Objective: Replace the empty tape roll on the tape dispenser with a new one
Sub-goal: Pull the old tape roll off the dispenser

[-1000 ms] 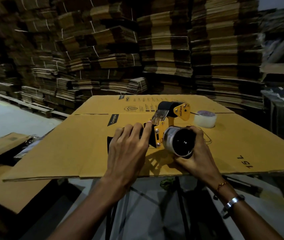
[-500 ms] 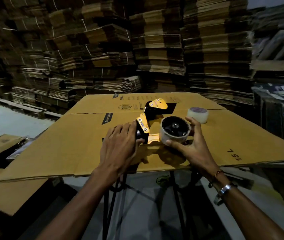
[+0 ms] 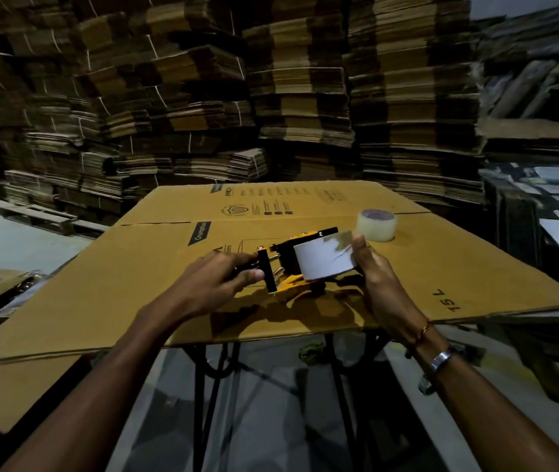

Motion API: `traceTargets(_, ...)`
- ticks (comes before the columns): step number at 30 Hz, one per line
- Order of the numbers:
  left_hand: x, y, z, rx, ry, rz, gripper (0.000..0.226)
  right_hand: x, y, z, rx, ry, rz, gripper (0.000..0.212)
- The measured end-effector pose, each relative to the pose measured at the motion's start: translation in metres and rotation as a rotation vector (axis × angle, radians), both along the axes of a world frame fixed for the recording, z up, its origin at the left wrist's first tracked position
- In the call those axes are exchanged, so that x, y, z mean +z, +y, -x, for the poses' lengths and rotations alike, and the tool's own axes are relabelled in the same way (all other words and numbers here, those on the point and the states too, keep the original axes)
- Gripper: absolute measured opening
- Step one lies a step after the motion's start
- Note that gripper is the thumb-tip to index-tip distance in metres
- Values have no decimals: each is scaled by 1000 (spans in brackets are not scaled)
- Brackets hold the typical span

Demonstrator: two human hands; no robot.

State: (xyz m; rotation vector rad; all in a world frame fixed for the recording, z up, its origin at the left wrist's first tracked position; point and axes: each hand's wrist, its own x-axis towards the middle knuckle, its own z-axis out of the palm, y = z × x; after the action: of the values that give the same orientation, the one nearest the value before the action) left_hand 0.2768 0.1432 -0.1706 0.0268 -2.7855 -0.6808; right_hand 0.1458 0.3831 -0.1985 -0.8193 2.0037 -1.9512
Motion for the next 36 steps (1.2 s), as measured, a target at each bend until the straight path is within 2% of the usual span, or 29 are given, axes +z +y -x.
traceTargets(2, -1, -1, -1, -7, -19, -13, 51, -2, 1, 1, 13, -12, -30, 93)
traceTargets(6, -1, -5, 0, -10, -50, -15, 69, -3, 1, -1, 60, -62, -26, 67)
traceTargets(10, -1, -10, 12, -4, 12, 185, 67, -2, 2, 0, 67, -72, -53, 64)
traceTargets(14, 4, -15, 20, 3, 91, 246, 54, 3, -1, -1, 74, -79, -55, 65)
traceTargets(19, 1, -11, 17, 278, 323, 561, 49, 19, -22, 1, 54, -75, -70, 55)
traceTargets(21, -3, 4, 14, 312, 470, 515, 39, 28, -33, 0, 32, -30, -91, 55)
traceTargets(23, -7, 23, 11, 246, 560, 343, 39, 36, -39, 1, 13, -23, -106, 58)
traceTargets(25, -11, 40, 15, 184, 448, 178, 60, 40, -41, 3, 7, -36, -114, 62)
traceTargets(27, -14, 49, 22, 171, 320, 134, 73, 42, -41, 3, 11, -54, -121, 65)
traceTargets(32, -15, 51, 36, 244, 320, 157, 63, 42, -33, -1, 5, 8, -177, 63)
traceTargets(35, -21, 43, 34, 238, 226, 139, 65, 40, -24, -5, 36, 83, -249, 56)
traceTargets(36, -25, 41, 32, 231, 199, 135, 64, 37, -22, -6, 62, 75, -257, 60)
